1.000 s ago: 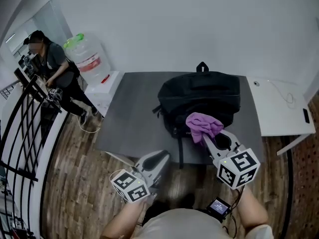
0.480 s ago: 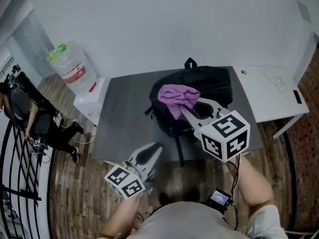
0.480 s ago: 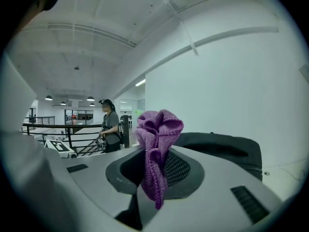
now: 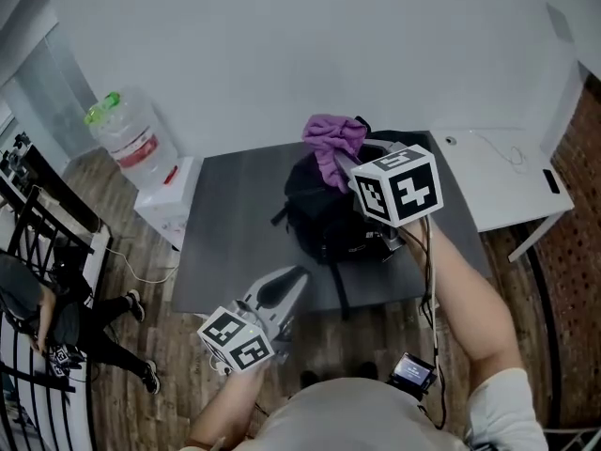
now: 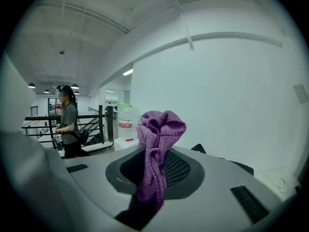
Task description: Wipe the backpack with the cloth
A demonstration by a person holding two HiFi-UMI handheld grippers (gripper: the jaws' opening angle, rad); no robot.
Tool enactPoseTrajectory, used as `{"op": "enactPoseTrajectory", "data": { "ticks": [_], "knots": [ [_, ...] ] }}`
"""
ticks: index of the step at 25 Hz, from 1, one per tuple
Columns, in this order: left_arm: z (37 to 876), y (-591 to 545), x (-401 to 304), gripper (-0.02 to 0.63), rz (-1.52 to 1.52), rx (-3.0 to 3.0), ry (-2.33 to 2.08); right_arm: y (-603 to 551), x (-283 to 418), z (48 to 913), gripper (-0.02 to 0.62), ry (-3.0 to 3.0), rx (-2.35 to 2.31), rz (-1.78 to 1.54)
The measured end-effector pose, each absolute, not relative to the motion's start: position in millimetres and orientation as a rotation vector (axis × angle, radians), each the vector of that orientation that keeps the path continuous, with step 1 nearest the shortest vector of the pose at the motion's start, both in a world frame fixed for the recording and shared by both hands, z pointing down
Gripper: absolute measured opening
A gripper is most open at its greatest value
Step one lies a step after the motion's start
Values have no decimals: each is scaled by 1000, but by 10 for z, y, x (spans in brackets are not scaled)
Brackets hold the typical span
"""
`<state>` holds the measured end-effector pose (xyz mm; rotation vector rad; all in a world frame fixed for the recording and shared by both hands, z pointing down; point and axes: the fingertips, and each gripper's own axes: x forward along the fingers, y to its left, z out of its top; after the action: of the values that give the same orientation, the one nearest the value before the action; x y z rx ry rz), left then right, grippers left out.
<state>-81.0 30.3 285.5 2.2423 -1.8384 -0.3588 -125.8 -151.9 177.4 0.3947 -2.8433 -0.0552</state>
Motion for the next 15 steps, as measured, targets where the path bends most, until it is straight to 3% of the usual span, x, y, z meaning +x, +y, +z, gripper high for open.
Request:
{"op": "enactPoseTrajectory", "data": {
  "ticks": [15],
  "knots": [
    [2739,140,-941,57,-361,2264,-1834,-2214,-1089,1721,78,-2776,506,114]
  ]
}}
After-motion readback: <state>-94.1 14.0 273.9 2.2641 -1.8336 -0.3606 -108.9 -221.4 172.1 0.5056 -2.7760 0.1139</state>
